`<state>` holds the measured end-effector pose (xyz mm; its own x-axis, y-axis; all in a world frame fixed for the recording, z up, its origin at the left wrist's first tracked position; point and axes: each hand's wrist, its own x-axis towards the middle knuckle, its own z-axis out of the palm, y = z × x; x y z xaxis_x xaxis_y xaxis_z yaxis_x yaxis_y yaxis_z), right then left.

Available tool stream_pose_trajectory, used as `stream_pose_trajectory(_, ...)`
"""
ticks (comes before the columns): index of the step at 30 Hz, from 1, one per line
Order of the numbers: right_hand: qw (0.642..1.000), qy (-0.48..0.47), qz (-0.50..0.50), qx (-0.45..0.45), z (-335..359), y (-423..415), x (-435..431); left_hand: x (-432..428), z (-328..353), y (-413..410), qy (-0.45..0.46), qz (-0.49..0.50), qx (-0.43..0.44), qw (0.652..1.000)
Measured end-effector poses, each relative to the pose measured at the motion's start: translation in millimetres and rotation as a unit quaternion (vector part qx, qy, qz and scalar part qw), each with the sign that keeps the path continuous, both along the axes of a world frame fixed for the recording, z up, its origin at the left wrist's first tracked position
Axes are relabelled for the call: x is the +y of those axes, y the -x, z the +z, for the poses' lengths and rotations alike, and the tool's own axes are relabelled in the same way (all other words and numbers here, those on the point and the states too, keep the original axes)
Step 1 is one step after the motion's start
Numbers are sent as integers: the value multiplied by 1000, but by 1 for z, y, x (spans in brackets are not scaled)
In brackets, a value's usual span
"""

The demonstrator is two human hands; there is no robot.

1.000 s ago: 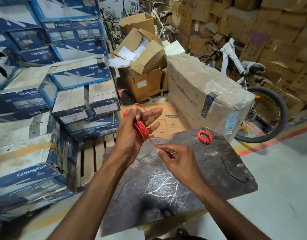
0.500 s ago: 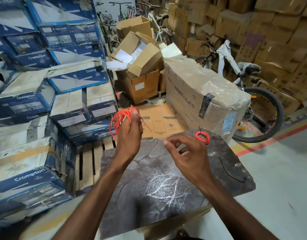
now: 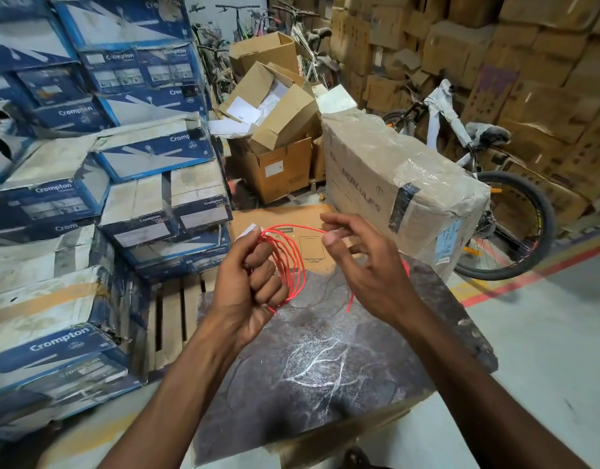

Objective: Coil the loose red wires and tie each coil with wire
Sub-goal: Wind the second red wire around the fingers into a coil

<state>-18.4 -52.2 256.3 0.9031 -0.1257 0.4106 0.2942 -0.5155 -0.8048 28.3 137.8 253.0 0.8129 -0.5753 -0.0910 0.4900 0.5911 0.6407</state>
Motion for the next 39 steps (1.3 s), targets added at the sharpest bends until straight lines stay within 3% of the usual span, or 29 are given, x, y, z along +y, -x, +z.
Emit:
stream_pose_trajectory(7,987,142,71,12,-2,-3,9,5,2,9,165,-144,-39,975)
stream_pose_trajectory(10,989,106,100,40,-4,-5,7,1,7,10,222,-182,-45,957)
stream_pose_trajectory(13,983,9,144,111,3,-4,8,-4,11,12,249,-204,-48,945)
stream_pose_trajectory(18,971,-106,162,139,16,-1,7,-7,10,10,248,-211,-46,944)
stream_pose_trajectory(24,947,-175,209,168,20,1,6,-9,9,5,227,-196,-47,953)
stream_pose_trajectory(27,943,-192,217,161,18,0,6,-10,9,3,185,-170,-58,966)
stream_pose_trajectory(36,925,-158,276,208,22,-5,1,-7,-1,1,203,-198,-49,958)
stream_pose_trajectory(39,924,-161,272,213,24,-4,1,-6,0,0,170,-173,-47,969)
